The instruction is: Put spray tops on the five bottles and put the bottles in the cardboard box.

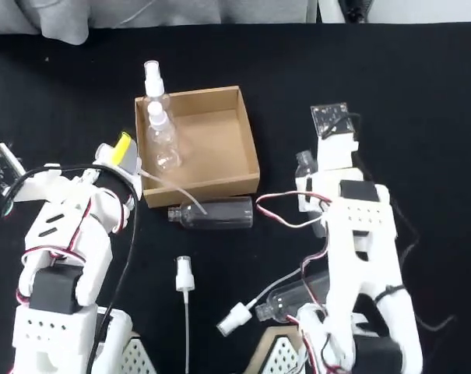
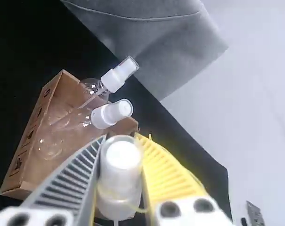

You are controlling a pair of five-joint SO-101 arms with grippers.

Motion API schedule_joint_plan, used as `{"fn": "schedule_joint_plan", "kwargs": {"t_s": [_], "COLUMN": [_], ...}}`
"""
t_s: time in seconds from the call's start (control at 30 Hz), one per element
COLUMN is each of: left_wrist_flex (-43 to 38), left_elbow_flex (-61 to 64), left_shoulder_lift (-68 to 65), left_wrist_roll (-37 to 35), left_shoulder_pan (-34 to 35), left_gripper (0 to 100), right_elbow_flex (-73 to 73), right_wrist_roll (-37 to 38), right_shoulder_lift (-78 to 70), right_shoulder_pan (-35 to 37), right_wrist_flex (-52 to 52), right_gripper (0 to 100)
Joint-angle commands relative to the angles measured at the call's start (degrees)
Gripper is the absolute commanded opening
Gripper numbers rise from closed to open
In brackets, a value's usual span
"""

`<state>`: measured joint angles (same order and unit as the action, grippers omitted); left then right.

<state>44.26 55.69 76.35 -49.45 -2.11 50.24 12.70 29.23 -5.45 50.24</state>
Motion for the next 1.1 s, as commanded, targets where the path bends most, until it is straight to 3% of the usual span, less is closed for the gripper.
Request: {"fn": "schedule_joint_plan", "kwargs": {"t_s": [0.0, 0.83, 1.07], "left_wrist_flex": [-1.32, -0.88, -1.14], "left_elbow_flex": [-0.57, 0.13, 3.12], "left_shoulder_lift": [0.97, 1.23, 12.66], "left_wrist_roll": [-1.14, -6.15, -6.33], "left_shoulder_pan": [-0.4, 0.75, 4.79], "left_gripper": [3, 3, 3], "right_elbow_flex": [-1.45, 4.7, 6.55], "right_wrist_roll": [-0.09, -0.35, -0.35], "right_shoulder_lift": [5.41, 19.03, 22.81], "right_shoulder_pan": [-2.29, -0.44, -0.18], "right_wrist_flex": [0.53, 0.88, 0.62], "right_gripper": [7.8, 7.8, 7.8]}}
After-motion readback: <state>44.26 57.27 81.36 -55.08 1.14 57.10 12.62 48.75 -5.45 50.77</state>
